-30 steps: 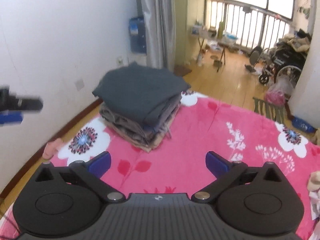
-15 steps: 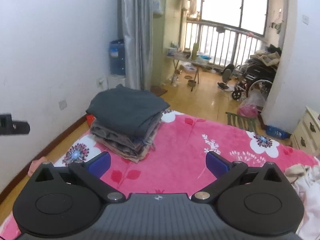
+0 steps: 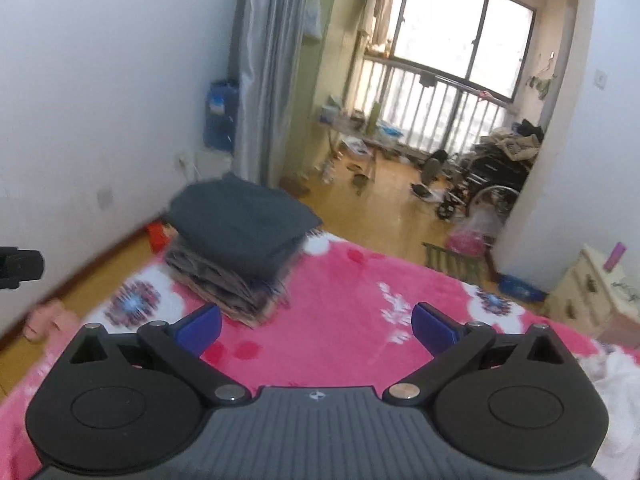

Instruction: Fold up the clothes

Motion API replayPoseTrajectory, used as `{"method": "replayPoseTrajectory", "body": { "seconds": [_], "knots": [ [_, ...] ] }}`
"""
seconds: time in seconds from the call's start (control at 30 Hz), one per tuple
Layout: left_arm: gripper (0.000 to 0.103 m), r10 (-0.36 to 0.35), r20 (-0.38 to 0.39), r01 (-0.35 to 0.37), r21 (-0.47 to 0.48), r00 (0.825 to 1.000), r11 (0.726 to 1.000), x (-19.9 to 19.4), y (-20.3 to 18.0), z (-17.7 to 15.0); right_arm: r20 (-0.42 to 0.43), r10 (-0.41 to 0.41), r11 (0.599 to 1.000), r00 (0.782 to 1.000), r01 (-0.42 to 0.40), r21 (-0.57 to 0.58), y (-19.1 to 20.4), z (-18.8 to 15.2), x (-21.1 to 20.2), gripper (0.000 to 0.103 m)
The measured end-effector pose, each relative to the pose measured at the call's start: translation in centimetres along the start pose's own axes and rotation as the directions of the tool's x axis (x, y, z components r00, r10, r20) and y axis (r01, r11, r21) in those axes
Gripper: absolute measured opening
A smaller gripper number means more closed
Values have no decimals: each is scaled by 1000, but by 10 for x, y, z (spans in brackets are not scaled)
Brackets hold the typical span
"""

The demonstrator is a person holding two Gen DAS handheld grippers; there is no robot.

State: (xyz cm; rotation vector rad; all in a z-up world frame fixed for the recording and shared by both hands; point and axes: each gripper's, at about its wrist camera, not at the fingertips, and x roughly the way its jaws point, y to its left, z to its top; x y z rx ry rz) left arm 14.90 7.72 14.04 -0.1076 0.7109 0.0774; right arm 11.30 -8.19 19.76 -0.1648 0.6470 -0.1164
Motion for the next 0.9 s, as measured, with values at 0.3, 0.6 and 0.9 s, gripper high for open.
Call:
{"method": "replayPoseTrajectory", "body": {
  "seconds": [0.3,0.6,0.9],
  "knots": [
    [103,17,-61,-15,31,998,999,5,2,-13,-113,16,1000,993,-14,19,15,-7,17,103],
    [103,37,-103,-33,35,994,999,13,3,-18,-161,5,1000,987,-4,8,27,-12,28,103],
    [103,76,-110,-68,72,991,995,18,1,-19,-185,-2,1000,983,3,9,31,-12,35,103]
  ]
}}
